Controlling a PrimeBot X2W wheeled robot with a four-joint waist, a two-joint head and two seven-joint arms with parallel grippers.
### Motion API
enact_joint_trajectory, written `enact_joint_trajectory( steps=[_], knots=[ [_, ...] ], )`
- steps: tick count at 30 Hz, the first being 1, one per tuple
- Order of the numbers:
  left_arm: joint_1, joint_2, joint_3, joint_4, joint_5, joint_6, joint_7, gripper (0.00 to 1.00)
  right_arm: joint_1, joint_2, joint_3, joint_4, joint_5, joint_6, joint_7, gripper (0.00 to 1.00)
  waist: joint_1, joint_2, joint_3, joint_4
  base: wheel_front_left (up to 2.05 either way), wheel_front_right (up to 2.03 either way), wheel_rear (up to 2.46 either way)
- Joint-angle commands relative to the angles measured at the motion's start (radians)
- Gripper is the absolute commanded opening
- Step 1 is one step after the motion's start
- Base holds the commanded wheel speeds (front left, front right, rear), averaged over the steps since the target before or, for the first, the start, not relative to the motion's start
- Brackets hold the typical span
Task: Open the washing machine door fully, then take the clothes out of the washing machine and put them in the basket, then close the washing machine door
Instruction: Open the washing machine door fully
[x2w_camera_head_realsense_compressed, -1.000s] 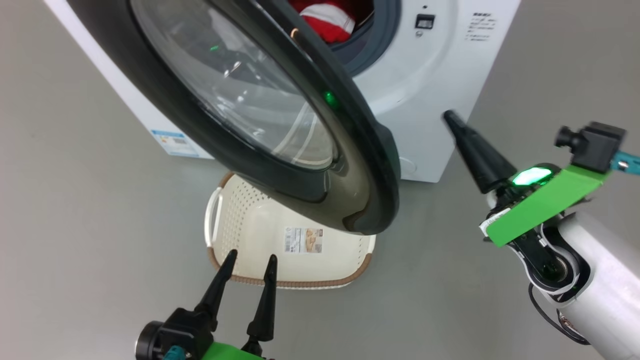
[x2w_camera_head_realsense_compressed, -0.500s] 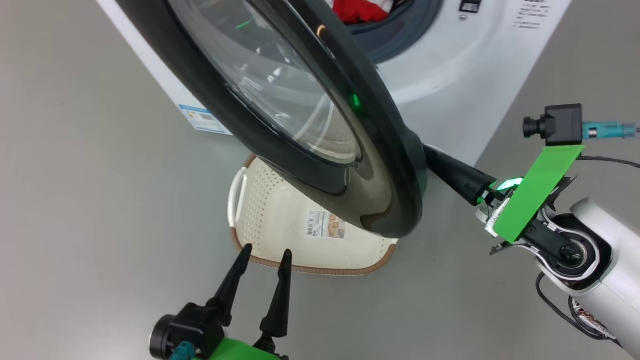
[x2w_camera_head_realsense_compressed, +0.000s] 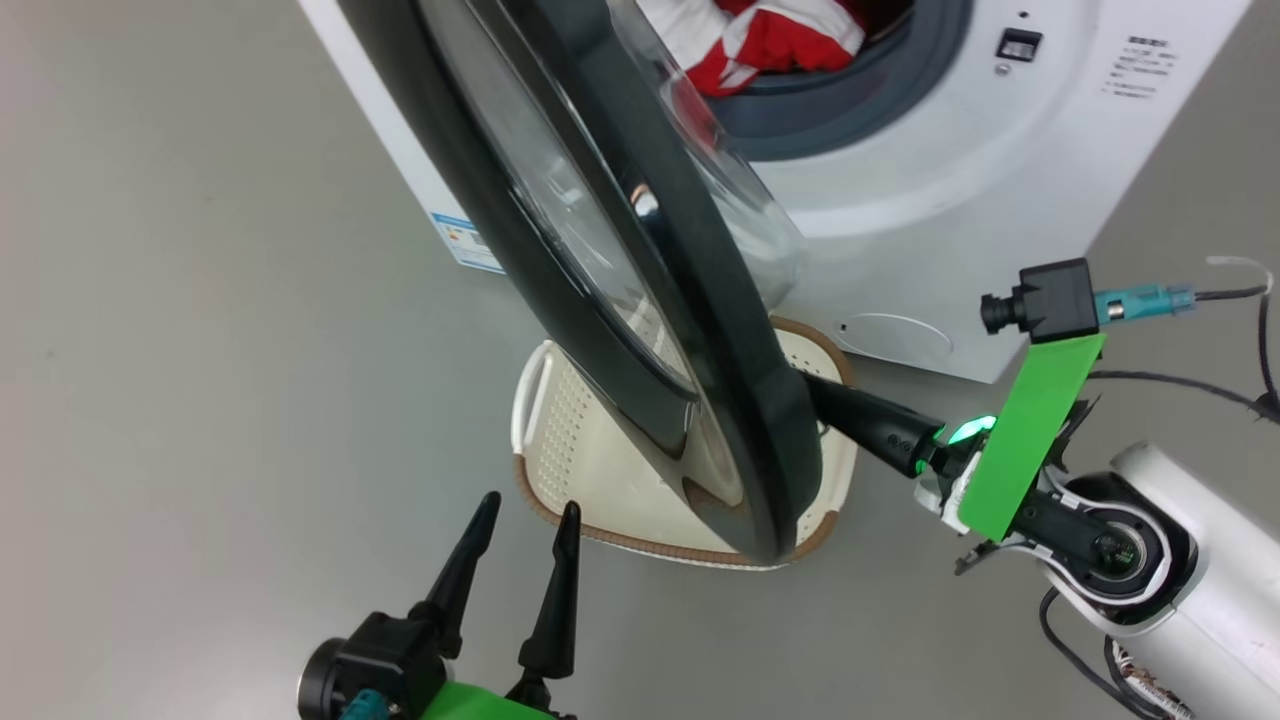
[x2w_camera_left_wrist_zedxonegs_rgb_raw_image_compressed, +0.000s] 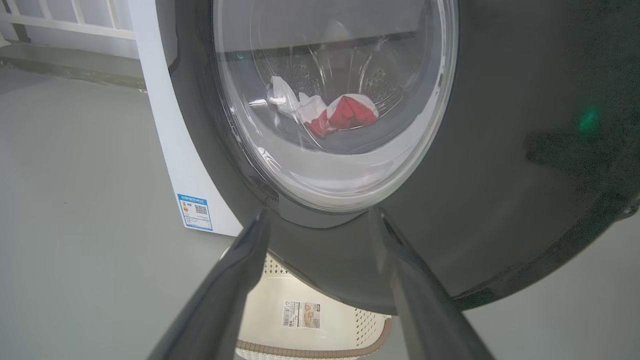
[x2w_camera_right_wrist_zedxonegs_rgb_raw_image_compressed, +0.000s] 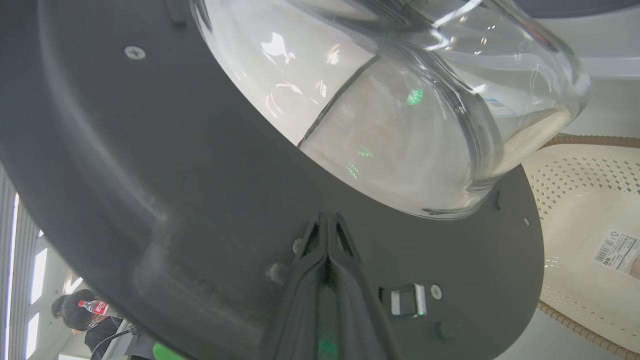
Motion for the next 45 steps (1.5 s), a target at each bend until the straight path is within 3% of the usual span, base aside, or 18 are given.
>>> enact_joint_trajectory(
  steps=[1,17,36,37,38,41,44,45],
  knots=[
    [0.005,0.010,0.033,-0.028,-0.005,0.008,-0.012,1.00,0.030,0.016,-0.004,-0.036,-0.009,0.008,0.010,0.00,0.0000,0.0000,-0.013,0.023,0.00,0.00,0.00],
    [0.038,0.010,0.053,-0.030,-0.002,0.022,-0.012,1.00,0.088,0.094,-0.026,-0.037,-0.045,0.008,0.093,0.00,0.0000,0.0000,-0.049,0.116,0.00,0.00,0.00],
    [0.058,0.010,0.086,-0.033,0.006,0.020,-0.012,1.00,0.112,0.152,-0.044,-0.025,-0.078,0.008,0.130,0.00,0.0000,0.0000,-0.069,0.133,0.00,0.00,0.00],
    [0.058,0.010,0.087,-0.032,0.006,0.020,-0.012,1.00,0.115,0.151,-0.047,-0.022,-0.081,0.008,0.126,0.05,0.0000,0.0000,-0.070,0.130,0.00,0.00,0.00],
    [0.057,0.010,0.088,-0.031,0.007,0.019,-0.012,1.00,0.117,0.150,-0.049,-0.020,-0.084,0.008,0.121,0.25,0.0000,0.0000,-0.071,0.128,0.00,0.00,0.00],
    [0.055,0.010,0.092,-0.025,0.011,0.015,-0.012,1.00,0.126,0.148,-0.057,-0.012,-0.089,0.008,0.110,0.43,0.0000,0.0000,-0.076,0.119,0.00,0.00,0.00],
    [0.054,0.010,0.096,-0.020,0.015,0.010,-0.012,1.00,0.138,0.145,-0.061,-0.007,-0.089,0.008,0.103,0.47,0.0000,0.0000,-0.081,0.112,0.00,0.00,0.00],
    [0.053,0.010,0.098,-0.018,0.016,0.008,-0.012,1.00,0.141,0.144,-0.063,-0.004,-0.090,0.008,0.099,0.56,0.0000,0.0000,-0.083,0.111,0.00,0.00,0.00]
  ],
)
